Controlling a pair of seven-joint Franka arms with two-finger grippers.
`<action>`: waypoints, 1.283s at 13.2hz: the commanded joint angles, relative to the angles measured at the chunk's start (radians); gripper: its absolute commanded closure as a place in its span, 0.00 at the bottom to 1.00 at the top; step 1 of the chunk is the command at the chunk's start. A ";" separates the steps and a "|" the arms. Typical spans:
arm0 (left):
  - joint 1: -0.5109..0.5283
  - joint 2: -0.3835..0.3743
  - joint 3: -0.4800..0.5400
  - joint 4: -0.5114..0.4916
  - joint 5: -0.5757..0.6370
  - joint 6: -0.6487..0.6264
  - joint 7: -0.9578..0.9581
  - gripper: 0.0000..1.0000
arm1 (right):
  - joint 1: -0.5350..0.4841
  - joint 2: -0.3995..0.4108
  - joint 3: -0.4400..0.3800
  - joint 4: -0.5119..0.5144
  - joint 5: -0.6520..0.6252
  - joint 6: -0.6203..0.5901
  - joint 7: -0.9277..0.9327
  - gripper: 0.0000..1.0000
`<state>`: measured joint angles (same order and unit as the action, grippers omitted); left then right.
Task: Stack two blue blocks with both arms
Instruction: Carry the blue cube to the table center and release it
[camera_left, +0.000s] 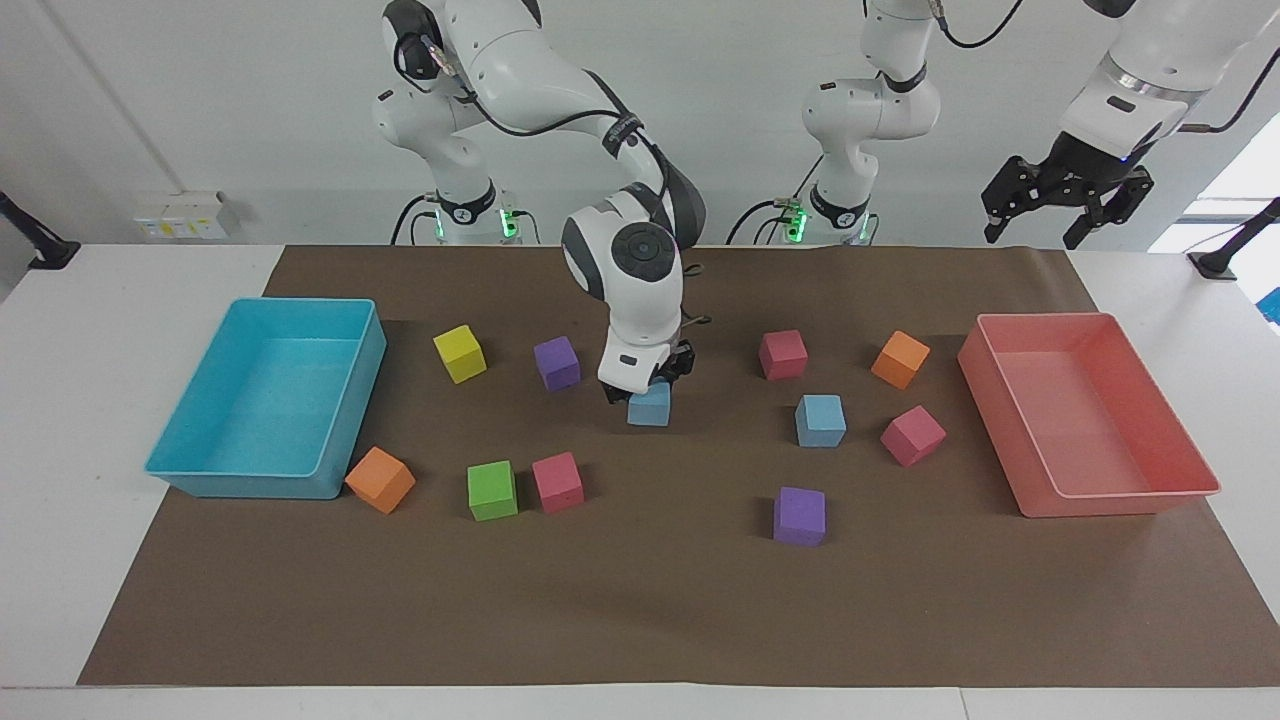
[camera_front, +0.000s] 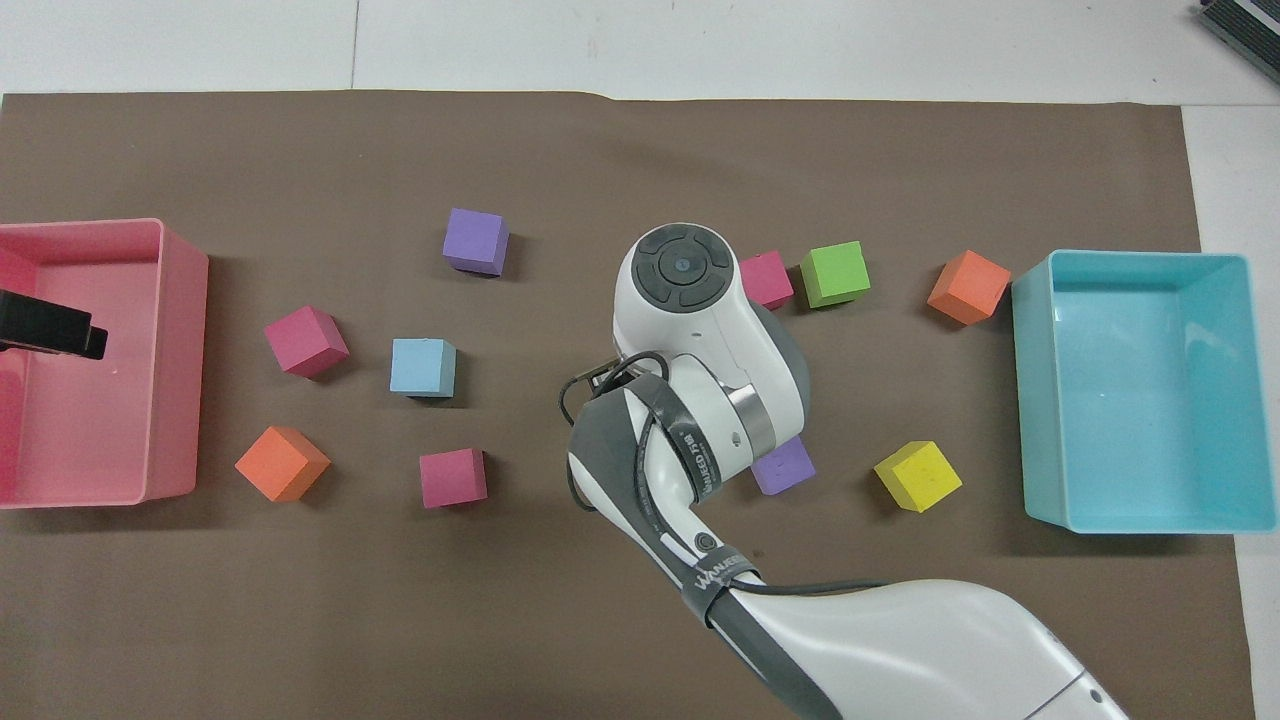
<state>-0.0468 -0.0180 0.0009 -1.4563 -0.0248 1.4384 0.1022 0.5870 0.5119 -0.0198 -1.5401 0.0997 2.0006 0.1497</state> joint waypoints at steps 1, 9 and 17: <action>-0.004 -0.023 0.004 -0.029 -0.009 0.019 -0.007 0.00 | -0.007 0.043 0.020 0.034 0.020 0.030 0.016 1.00; -0.004 -0.022 0.001 -0.022 -0.010 0.005 -0.009 0.00 | 0.008 0.059 0.028 0.015 0.006 0.070 0.004 1.00; -0.005 -0.022 -0.002 -0.027 -0.012 0.053 -0.007 0.00 | 0.020 0.068 0.028 0.008 -0.023 0.093 -0.091 1.00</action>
<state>-0.0468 -0.0180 -0.0031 -1.4563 -0.0251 1.4682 0.1022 0.6128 0.5770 0.0039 -1.5340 0.0916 2.0827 0.0851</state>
